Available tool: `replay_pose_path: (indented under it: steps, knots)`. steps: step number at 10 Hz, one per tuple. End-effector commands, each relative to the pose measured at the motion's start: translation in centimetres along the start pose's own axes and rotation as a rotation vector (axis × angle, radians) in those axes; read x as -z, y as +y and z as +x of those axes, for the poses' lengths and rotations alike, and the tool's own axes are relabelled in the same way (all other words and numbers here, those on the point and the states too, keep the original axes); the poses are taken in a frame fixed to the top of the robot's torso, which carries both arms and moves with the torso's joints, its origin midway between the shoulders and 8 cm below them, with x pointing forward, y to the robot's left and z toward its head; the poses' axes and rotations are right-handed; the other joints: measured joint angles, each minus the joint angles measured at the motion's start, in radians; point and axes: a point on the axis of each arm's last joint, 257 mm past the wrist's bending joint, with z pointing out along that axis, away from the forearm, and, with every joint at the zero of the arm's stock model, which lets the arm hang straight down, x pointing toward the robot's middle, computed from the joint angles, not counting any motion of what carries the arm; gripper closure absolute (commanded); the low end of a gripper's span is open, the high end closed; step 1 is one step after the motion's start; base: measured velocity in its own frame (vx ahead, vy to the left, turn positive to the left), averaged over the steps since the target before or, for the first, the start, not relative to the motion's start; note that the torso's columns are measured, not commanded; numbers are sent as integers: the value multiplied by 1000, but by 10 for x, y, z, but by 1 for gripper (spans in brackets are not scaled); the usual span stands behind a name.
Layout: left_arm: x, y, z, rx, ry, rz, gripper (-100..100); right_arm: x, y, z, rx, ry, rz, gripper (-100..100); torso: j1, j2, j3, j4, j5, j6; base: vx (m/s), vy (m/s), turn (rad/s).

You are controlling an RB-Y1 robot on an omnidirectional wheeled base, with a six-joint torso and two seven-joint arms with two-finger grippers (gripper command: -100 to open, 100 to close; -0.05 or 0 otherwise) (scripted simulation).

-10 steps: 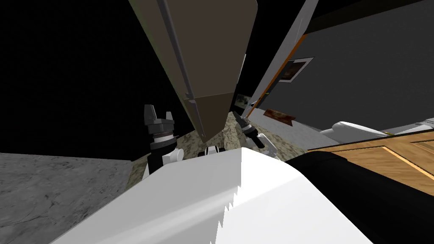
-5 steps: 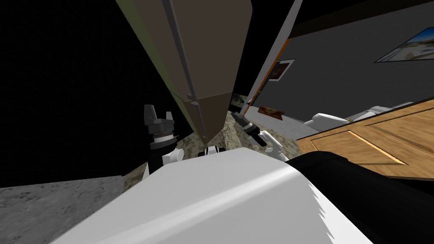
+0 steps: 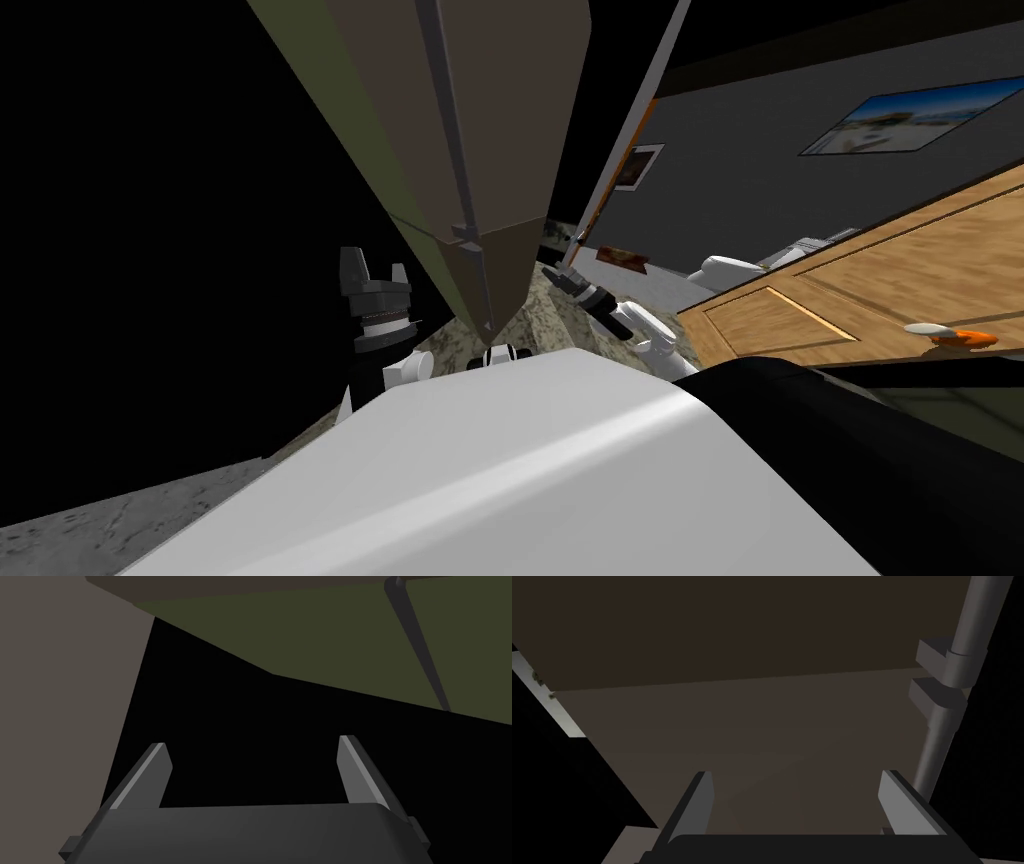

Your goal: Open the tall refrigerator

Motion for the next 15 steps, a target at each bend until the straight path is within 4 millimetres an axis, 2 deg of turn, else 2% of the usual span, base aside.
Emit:
replay_pose_path:
  steps: [1, 13, 15]
  knots:
    - [0, 0, 0, 0, 0, 0, 0, -3, -1, 1, 84, 37, -15, -100, -2, -1, 0, 0, -1, 1, 41, 135, -103]
    - [0, 0, 0, 0, 0, 0, 0, -24, -23, -6, 584, 210, -90, -100, -1, 0, 0, 0, -1, 2, 22, 201, -199]
    - [0, 0, 0, 0, 0, 0, 0, -27, -25, -7, 637, 229, -104, -100, -3, -2, -1, -1, -1, 0, 14, 161, -67]
